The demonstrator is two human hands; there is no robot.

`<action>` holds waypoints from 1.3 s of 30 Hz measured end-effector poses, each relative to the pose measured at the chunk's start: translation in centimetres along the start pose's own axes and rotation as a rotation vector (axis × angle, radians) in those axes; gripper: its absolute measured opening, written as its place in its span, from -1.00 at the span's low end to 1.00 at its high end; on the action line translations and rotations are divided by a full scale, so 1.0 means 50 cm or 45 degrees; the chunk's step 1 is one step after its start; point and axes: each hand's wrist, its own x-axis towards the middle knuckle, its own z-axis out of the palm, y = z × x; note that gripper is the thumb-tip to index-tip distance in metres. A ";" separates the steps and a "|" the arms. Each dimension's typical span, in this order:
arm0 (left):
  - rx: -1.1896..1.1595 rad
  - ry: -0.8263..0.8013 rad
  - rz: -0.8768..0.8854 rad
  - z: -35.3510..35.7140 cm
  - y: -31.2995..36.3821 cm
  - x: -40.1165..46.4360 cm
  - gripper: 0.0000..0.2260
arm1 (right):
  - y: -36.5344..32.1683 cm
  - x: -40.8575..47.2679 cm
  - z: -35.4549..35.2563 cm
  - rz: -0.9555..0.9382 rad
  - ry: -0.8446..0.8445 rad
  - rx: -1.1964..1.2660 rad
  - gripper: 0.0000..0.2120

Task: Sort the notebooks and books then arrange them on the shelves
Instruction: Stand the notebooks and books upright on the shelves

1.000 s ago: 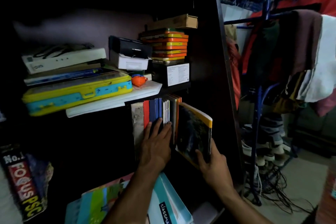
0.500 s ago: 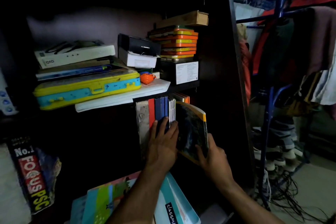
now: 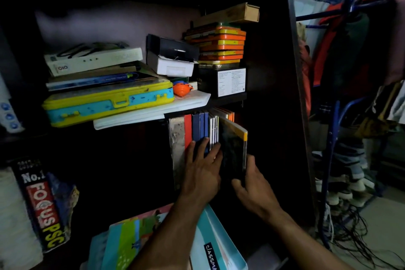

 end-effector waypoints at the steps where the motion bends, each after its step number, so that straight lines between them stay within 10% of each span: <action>1: -0.009 0.013 0.001 -0.004 0.000 0.001 -0.52 | 0.006 0.000 0.001 0.015 0.039 0.032 -0.49; 8: -0.166 0.133 -0.042 -0.032 0.013 0.004 -0.81 | 0.012 -0.011 0.003 -0.159 0.208 -0.073 -0.75; 19: -1.094 -1.024 -0.161 -0.110 -0.029 -0.007 -0.74 | 0.013 0.020 0.035 -0.047 -0.210 -0.377 -0.26; 28: -1.464 -1.486 -0.255 -0.164 -0.107 -0.025 -0.52 | 0.007 0.018 0.031 -0.125 -0.233 -0.549 -0.28; 39: -0.869 -1.452 -0.450 -0.173 -0.123 -0.018 -0.33 | 0.012 0.024 0.040 -0.115 -0.357 -0.653 -0.25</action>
